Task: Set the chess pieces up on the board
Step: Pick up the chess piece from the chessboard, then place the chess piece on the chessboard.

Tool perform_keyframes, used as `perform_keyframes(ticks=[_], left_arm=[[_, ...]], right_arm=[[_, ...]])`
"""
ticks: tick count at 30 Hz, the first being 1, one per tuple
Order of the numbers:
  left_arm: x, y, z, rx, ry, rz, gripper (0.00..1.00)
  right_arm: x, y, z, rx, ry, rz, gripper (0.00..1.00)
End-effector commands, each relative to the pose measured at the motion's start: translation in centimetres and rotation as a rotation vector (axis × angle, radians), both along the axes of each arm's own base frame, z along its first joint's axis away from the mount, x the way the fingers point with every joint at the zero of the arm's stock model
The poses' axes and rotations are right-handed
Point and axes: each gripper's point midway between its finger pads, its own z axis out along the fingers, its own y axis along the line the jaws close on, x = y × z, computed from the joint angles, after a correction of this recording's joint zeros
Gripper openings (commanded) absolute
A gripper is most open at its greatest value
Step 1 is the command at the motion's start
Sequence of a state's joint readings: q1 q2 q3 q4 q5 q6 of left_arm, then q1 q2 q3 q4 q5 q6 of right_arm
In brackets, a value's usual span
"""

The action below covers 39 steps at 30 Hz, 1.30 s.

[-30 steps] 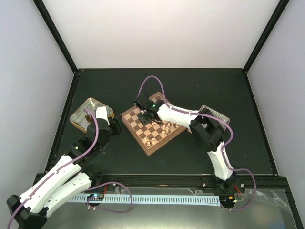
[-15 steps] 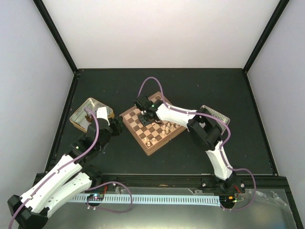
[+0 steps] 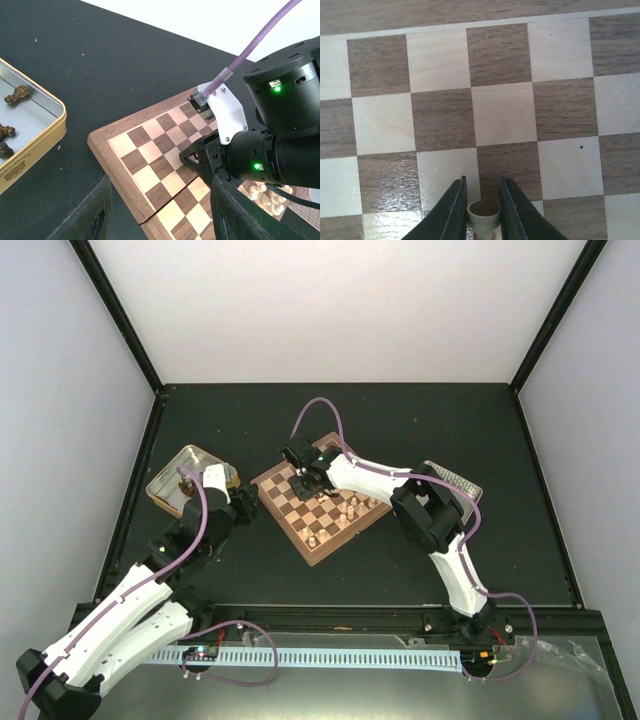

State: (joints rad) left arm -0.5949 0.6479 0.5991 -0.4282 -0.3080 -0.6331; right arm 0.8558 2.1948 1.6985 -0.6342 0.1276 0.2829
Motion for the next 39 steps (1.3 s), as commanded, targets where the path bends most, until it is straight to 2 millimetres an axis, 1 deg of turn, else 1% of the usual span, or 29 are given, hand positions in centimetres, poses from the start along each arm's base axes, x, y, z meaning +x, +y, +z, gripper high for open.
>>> perform_keyframes(ticks=[1, 4, 8, 9, 10, 11, 14, 17, 19, 21, 22, 23, 24, 26, 27, 29, 31, 33, 36, 39], left_arm=[[-0.1, 0.0, -0.3, -0.013, 0.016, -0.004, 0.55], [-0.1, -0.3, -0.3, -0.020, 0.015, -0.014, 0.55], [-0.1, -1.0, -0.2, -0.042, 0.006, -0.049, 0.57], [-0.1, -1.3, -0.2, -0.052, 0.001, -0.059, 0.58], [-0.1, -1.5, -0.2, -0.061, -0.005, -0.072, 0.58], [-0.1, -1.9, -0.1, -0.071, -0.012, -0.091, 0.59], [0.1, -3.3, 0.4, -0.111, -0.048, -0.156, 0.62], [0.0, -5.1, 0.8, -0.126, -0.083, -0.258, 0.65], [-0.3, -6.5, 1.0, -0.135, -0.107, -0.340, 0.67], [-0.2, -7.4, 1.2, -0.141, -0.133, -0.383, 0.68], [-0.2, -7.7, 1.3, -0.141, -0.141, -0.403, 0.68], [-0.2, -8.0, 1.4, -0.142, -0.154, -0.418, 0.69], [-0.3, -8.3, 1.5, -0.145, -0.164, -0.435, 0.69], [-0.5, -9.1, 2.1, -0.161, -0.208, -0.477, 0.69], [-0.7, -9.4, 2.5, -0.171, -0.228, -0.494, 0.69], [-1.0, -10.0, 3.0, -0.190, -0.254, -0.525, 0.69], [-1.2, -10.4, 3.4, -0.201, -0.270, -0.546, 0.69], [-1.2, -10.8, 3.5, -0.211, -0.281, -0.561, 0.67], [-0.9, -11.0, 2.9, -0.208, -0.259, -0.551, 0.59], [-0.4, -11.2, 1.9, -0.195, -0.213, -0.538, 0.51]], right_arm=[[0.0, -0.8, -1.7, -0.025, 0.037, -0.033, 0.16], [0.0, -0.6, -0.7, 0.008, 0.026, -0.052, 0.12], [0.2, -0.2, 1.8, 0.103, 0.006, -0.096, 0.11], [0.2, 0.0, 3.0, 0.149, 0.002, -0.114, 0.11], [0.2, 0.1, 3.4, 0.180, 0.006, -0.130, 0.11], [0.2, 0.2, 4.7, 0.229, 0.002, -0.142, 0.11], [-0.2, 0.6, 7.5, 0.370, 0.026, -0.179, 0.11], [-1.1, 1.0, 10.7, 0.535, 0.070, -0.208, 0.11], [-2.2, 1.2, 12.8, 0.655, 0.142, -0.217, 0.11], [-3.2, 1.1, 15.1, 0.788, 0.202, -0.239, 0.11], [-3.7, 1.1, 16.1, 0.852, 0.229, -0.253, 0.11], [-4.3, 0.9, 16.6, 0.898, 0.260, -0.272, 0.11], [-4.7, 0.9, 17.7, 0.950, 0.283, -0.279, 0.11], [-5.9, 0.8, 18.4, 1.031, 0.361, -0.308, 0.11], [-6.4, 0.9, 18.9, 1.080, 0.403, -0.312, 0.11], [-7.3, 1.2, 19.3, 1.145, 0.486, -0.333, 0.11], [-7.9, 1.1, 19.4, 1.193, 0.553, -0.366, 0.11], [-8.2, 0.9, 19.4, 1.222, 0.581, -0.396, 0.11], [-8.5, 0.6, 19.5, 1.256, 0.613, -0.419, 0.12], [-8.9, 0.9, 19.5, 1.286, 0.668, -0.409, 0.12]])
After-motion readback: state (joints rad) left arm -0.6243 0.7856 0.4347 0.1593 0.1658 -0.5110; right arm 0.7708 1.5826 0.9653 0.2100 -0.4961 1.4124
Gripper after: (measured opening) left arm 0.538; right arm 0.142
